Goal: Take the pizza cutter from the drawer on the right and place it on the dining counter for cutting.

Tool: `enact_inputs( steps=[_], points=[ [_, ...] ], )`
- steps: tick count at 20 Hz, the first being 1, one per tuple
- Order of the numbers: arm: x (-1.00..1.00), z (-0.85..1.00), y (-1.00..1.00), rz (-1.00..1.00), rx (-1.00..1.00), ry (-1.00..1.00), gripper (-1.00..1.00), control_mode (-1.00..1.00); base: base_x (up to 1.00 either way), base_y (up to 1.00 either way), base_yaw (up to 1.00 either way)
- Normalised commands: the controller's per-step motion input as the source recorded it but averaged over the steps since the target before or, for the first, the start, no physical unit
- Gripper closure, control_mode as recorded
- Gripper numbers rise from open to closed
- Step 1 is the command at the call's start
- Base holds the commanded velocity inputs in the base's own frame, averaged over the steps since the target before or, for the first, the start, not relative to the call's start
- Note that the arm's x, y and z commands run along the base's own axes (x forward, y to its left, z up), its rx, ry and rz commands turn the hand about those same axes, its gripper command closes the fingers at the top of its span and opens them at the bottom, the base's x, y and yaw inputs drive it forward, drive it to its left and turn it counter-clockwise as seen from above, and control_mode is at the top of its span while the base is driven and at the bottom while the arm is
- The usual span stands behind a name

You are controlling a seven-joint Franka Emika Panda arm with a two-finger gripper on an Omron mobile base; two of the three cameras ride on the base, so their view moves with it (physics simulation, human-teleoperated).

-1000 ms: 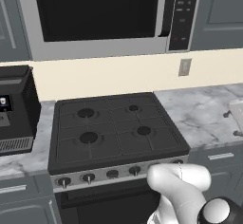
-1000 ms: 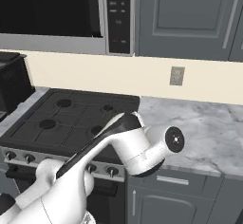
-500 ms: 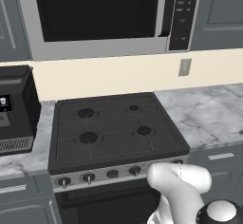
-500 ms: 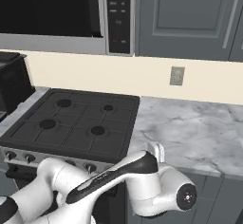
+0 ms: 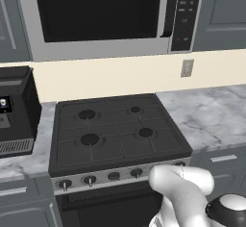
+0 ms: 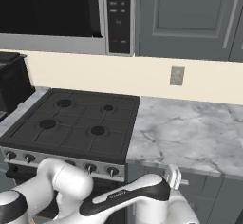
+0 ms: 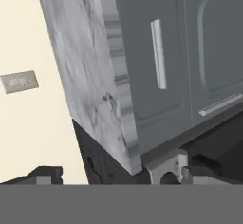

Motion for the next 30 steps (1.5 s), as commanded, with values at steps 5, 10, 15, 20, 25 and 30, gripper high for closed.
enact_inputs(
  steps=[5,10,15,20,25,30],
  points=[
    [-0.06,-0.46,-0.63,-0.12,0.11,0.0,-1.0,-1.0,0.0,0.0,0.0],
    [0.01,-0.44,-0.46,-0.16,0.1,-0.01,-1.0,-1.0,0.0,0.0,0.0],
    [0.13,-0.45,-0.19,-0.08,0.0,-0.1,-1.0,-1.0,0.0,0.0,0.0],
    [0.24,-0.55,0.0,0.0,-0.02,-0.16,-1.0,-1.0,0.0,0.0,0.0],
    [0.33,-0.19,0.0,-0.02,0.0,-0.05,-1.0,-1.0,0.0,0.0,0.0],
    [0.3,-0.13,0.0,-0.01,-0.03,0.0,-1.0,-1.0,0.0,0.0,0.0]
  ],
)
